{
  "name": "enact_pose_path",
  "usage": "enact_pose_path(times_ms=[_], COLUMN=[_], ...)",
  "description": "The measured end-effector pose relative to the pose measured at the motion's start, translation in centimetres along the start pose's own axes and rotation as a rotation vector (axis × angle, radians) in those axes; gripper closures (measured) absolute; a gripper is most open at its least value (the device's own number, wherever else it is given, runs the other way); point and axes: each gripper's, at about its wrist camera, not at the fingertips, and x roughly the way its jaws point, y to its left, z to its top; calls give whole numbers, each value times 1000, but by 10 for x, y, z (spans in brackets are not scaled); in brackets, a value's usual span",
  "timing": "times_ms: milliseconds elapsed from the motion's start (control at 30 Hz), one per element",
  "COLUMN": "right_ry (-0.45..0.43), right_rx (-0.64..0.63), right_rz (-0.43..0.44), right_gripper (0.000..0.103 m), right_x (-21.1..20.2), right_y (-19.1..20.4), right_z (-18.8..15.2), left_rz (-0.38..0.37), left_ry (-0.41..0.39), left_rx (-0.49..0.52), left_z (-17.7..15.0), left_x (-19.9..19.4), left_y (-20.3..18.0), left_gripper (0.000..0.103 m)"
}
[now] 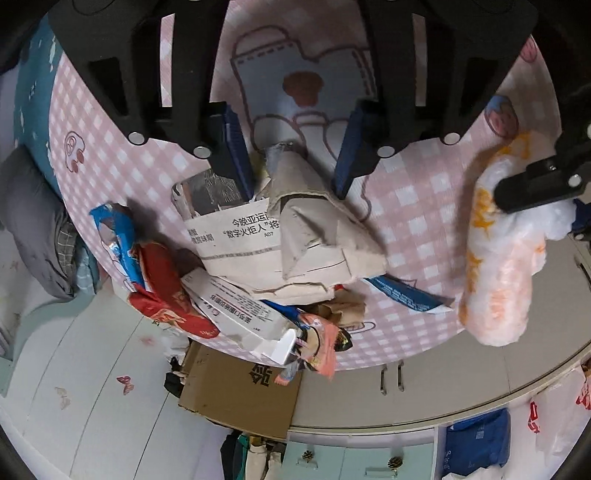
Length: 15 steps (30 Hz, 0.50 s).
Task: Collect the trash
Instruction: 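Carry the white bag and beige paper bag to the blue bin with both tools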
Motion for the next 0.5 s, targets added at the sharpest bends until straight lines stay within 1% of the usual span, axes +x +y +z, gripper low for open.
enact_pose_path(times_ms=[33, 100, 133, 300, 400, 500], right_ry=[-2, -30, -40, -146, -205, -261], right_rx=[2, 33, 49, 160, 174, 146], right_rz=[16, 1, 9, 89, 154, 217], right_gripper=[76, 77, 77, 80, 80, 80], right_x=[-2, -14, -20, -70, -100, -124], right_y=[1, -1, -2, -7, 2, 28], right_z=[1, 3, 3, 4, 9, 16], left_rz=[0, -5, -7, -14, -18, -7], left_ry=[-5, -18, -26, -74, -109, -139], left_rx=[-1, -2, -4, -25, -48, -70], left_z=[-1, -5, -6, -10, -13, -18], left_x=[-4, -11, -16, -42, -64, -83], left_y=[4, 11, 15, 33, 50, 69], left_gripper=[73, 73, 73, 73, 73, 73])
